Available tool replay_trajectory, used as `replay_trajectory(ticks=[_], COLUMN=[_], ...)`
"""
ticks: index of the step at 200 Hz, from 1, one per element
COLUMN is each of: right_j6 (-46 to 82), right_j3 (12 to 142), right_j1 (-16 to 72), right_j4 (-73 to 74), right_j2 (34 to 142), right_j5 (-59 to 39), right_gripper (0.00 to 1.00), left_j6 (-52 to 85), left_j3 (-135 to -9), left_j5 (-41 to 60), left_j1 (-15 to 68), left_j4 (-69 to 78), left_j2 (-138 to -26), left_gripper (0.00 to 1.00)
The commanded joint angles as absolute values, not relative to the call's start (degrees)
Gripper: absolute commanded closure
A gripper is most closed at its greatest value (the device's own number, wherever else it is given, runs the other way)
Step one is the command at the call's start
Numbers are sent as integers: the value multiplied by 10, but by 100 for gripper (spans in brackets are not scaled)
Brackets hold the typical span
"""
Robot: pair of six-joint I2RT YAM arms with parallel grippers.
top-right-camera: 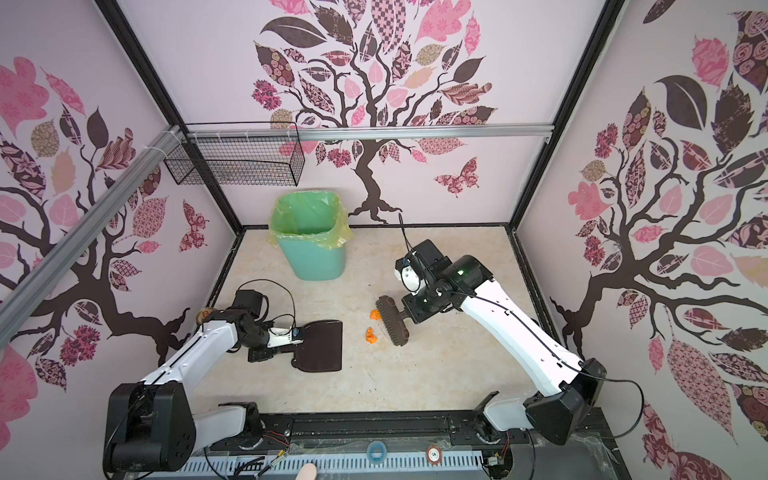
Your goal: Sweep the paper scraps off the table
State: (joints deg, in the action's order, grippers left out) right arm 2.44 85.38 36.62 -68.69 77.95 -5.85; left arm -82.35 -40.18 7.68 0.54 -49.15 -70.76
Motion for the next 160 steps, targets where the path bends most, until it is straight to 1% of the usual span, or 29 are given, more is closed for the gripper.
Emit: replay_trajectory(ticks=[1, 21, 62, 160], right_j6=[26, 25, 23, 25], right_j3=[854, 853, 853, 854], right_j1=[363, 364, 363, 363], right_j4=[-675, -679, -682, -674], right_j2=[760, 759, 763, 777], right_j5=[-68, -66, -61, -65], right_gripper=[100, 100, 100, 100], left_j6=[-844, -843, -850, -867], left_j3=[-403, -405, -403, -369], left_j5=[69, 69, 90, 85], left_j1=[7, 7, 7, 6], left_j4=[-483, -490, -492, -471], left_j2=[-726, -746, -730, -741], left_gripper=[77, 78, 78, 79])
